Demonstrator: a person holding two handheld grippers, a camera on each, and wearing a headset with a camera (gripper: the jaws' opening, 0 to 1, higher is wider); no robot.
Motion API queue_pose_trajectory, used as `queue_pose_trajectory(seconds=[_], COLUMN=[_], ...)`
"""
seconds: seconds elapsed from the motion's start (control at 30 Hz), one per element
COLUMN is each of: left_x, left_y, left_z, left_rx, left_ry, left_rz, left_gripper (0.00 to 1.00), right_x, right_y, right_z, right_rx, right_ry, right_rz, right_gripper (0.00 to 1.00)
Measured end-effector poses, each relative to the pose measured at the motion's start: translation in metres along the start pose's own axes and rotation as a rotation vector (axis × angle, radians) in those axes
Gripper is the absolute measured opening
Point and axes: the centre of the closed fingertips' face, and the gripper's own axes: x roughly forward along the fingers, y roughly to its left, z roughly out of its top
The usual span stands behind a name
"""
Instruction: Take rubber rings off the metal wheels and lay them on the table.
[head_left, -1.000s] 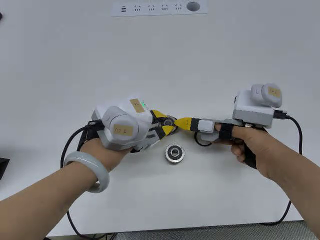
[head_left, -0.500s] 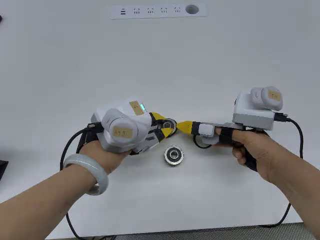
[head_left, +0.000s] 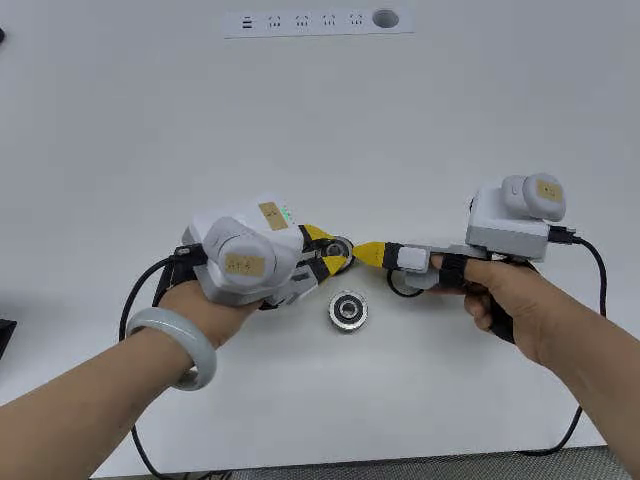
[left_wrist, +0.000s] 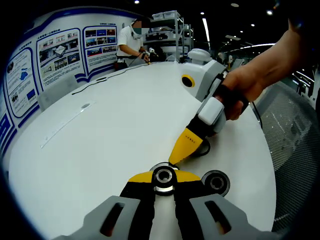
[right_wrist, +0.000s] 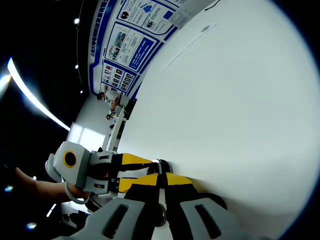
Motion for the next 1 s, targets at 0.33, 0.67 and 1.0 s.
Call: queue_pose_trajectory(seconds=[0.33, 0.67, 1.0], left_x=[-0.0003, -0.0002, -0.0003], left_y=[-0.0004, -0.0009, -0.0006], left_z=[0.0, 0.0001, 0.0002], left_rx=[0.002, 0.003, 0.003], left_ry=[0.0, -0.001, -0.002], left_rz=[0.0, -0.002, -0.003], left_gripper=[0.14, 0.14, 0.14], right_x=[-0.0024, -0.0025, -0.0013], right_y=[0.0034, 0.0024, 0.0073], right_z=[0.0026, 0.0015, 0.002], right_rx=[-0.037, -0.051, -0.044], right_ry=[-0.003, 0.001, -0.002], right_rz=[-0.008, -0.013, -0.003], right_gripper=[0.02, 0.02, 0.02])
